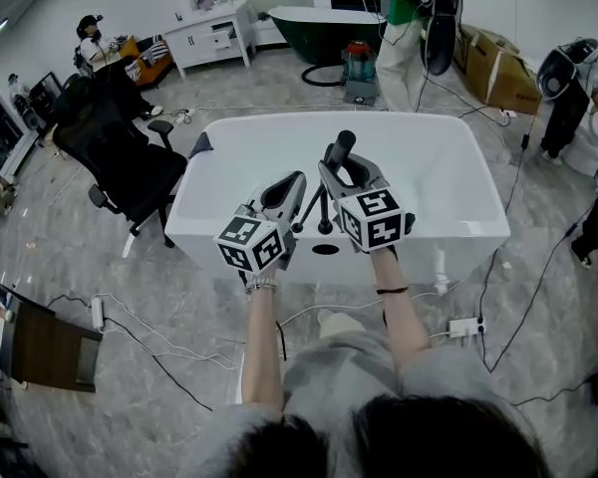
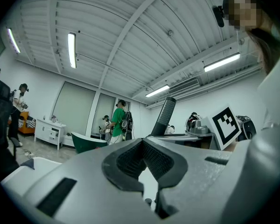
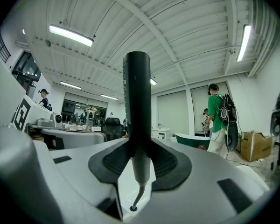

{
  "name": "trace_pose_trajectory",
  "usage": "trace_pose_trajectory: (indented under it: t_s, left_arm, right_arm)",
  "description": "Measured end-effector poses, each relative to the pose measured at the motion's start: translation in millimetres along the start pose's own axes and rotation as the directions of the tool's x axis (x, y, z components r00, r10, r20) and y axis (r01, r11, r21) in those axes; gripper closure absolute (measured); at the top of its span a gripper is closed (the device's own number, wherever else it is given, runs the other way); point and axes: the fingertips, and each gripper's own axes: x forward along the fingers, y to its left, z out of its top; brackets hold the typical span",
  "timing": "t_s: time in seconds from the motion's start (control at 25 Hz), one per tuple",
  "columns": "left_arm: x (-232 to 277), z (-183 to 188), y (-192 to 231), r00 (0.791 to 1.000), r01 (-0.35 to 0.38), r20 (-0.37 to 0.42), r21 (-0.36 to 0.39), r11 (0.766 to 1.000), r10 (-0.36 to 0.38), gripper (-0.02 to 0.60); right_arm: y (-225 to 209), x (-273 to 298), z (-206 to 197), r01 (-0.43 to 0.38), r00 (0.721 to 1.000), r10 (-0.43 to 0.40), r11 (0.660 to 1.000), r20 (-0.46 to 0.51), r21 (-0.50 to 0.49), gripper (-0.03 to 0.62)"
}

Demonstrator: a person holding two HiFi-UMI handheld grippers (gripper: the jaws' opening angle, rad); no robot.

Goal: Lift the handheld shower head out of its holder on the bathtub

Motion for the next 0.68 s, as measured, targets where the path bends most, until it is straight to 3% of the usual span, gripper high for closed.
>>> trace_pose_trajectory:
  t_s: [0.68]
  left_arm:
    - [3.4, -5.3, -5.1, 1.0, 0.007, -0.006, 0.0, 1.0, -0.007, 0.577]
  right_arm:
    - [0.6, -4.9, -2.4, -0.03, 1.0, 0.03, 1.0, 0.009, 0.006, 0.462]
